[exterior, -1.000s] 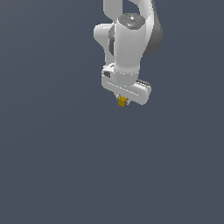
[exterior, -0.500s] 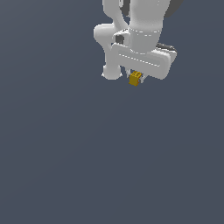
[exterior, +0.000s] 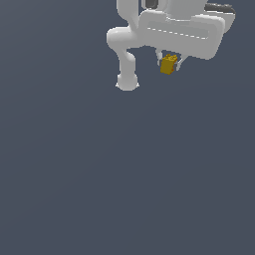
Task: Pick up the object and move it to a goal position.
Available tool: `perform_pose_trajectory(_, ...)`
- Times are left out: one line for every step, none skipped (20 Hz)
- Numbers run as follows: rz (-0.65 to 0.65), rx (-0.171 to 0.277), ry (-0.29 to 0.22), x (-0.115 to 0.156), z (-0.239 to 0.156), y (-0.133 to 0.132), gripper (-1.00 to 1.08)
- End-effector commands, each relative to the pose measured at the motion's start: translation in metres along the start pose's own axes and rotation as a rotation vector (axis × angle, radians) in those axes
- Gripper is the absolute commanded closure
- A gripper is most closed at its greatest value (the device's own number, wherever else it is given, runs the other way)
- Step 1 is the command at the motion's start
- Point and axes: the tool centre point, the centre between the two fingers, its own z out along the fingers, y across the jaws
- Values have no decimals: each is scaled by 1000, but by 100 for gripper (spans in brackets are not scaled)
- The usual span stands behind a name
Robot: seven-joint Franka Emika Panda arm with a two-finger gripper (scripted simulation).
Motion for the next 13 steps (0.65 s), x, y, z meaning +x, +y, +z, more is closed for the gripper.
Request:
perform_pose_trajectory(0,-1,-1,-3,-13,-4,108)
perform_pose_trajectory(0,-1,-1,-4,-17,-5,108)
perform_pose_trajectory(0,0,-1,-5,-20,-6,108)
perform_pose_trajectory(0,0,-1,-5,-23,-7,108)
perform_pose_trajectory(0,0,-1,-6,-25,-8,108)
perform_pose_trajectory(0,0,-1,-6,-27,-8,108)
perform_pose_trajectory(0,0,-1,-6,-28,-9,108)
perform_pose_trajectory(0,0,-1,-7,-29,-9,108)
perform_pose_trajectory(0,0,-1,-7,-30,-9,108)
perform_pose_trajectory(0,0,-1,-6,-30,-10,108)
perform_pose_trajectory(0,0,-1,-6,-29,-10,108)
perform_pose_trajectory(0,0,-1,-6,-29,-9,108)
perform_pose_trajectory(0,0,-1,-6,-28,-9,108)
